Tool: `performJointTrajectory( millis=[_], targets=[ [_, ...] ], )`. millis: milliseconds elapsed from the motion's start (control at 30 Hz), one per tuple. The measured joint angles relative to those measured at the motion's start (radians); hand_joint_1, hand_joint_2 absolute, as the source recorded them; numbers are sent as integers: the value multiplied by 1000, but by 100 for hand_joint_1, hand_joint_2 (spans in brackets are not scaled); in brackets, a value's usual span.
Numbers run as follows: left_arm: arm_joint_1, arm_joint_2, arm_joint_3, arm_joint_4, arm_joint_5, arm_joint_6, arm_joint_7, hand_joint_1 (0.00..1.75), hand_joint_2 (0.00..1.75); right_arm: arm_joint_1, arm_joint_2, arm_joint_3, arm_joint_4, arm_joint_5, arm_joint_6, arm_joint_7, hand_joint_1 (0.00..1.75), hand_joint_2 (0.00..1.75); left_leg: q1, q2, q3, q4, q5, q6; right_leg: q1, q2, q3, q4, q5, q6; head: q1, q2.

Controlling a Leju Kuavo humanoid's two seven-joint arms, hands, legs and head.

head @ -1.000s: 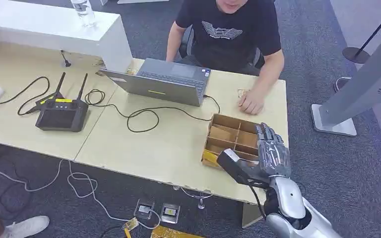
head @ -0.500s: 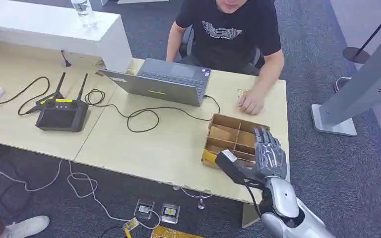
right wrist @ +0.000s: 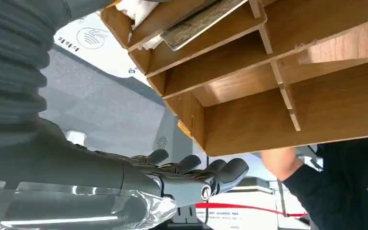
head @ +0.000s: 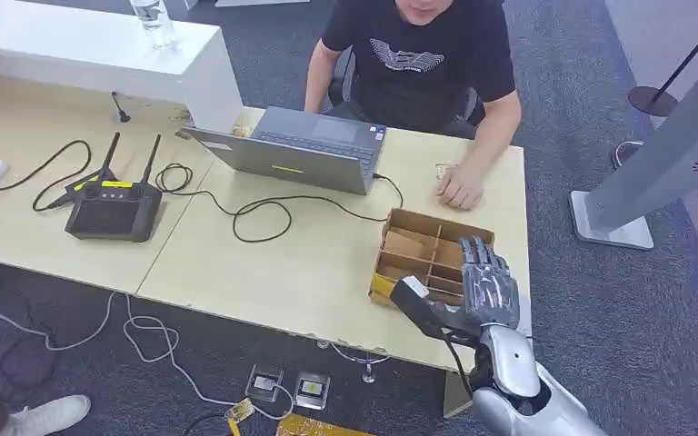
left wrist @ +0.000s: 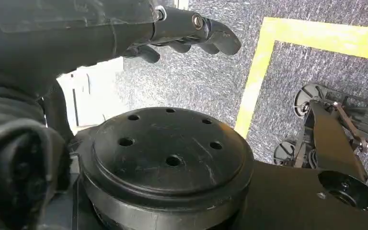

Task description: Pass the card to the sensor for recognition and then transmit it.

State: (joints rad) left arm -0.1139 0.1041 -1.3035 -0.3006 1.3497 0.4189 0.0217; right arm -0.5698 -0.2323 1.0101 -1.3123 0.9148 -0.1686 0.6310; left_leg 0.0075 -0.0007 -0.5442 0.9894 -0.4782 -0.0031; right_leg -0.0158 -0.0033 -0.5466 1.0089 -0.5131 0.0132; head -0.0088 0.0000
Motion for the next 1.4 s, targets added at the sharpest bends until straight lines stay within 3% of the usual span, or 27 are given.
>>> performJointTrajectory(
  millis=[1100, 1133, 1167, 1200, 1400],
  targets=[
    [0, 0, 0, 3, -1, -1, 0, 0, 0, -6, 14, 26, 73, -3, 2, 0, 0, 175, 0, 0, 0, 0, 0, 0, 0, 0, 0, 0, 0, 0, 0, 0],
    [0, 0, 0, 3, -1, -1, 0, 0, 0, -7, 14, 26, 76, -3, 3, 0, 19, 175, 0, 0, 0, 0, 0, 0, 0, 0, 0, 0, 0, 0, 0, 0],
    [0, 0, 0, 3, -1, -1, 0, 0, 0, -7, 15, 27, 77, -3, 3, 0, 162, 175, 0, 0, 0, 0, 0, 0, 0, 0, 0, 0, 0, 0, 0, 0],
    [0, 0, 0, 3, -1, -1, 0, 0, 0, -8, 16, 27, 79, -3, 4, 0, 175, 175, 0, 0, 0, 0, 0, 0, 0, 0, 0, 0, 0, 0, 0, 0],
    [0, 0, 0, 3, -1, 0, 0, 0, 0, -11, 19, 29, 92, -3, 11, 0, 175, 175, 0, 0, 0, 0, 0, 0, 0, 0, 0, 0, 0, 0, 0, 0]
  ],
)
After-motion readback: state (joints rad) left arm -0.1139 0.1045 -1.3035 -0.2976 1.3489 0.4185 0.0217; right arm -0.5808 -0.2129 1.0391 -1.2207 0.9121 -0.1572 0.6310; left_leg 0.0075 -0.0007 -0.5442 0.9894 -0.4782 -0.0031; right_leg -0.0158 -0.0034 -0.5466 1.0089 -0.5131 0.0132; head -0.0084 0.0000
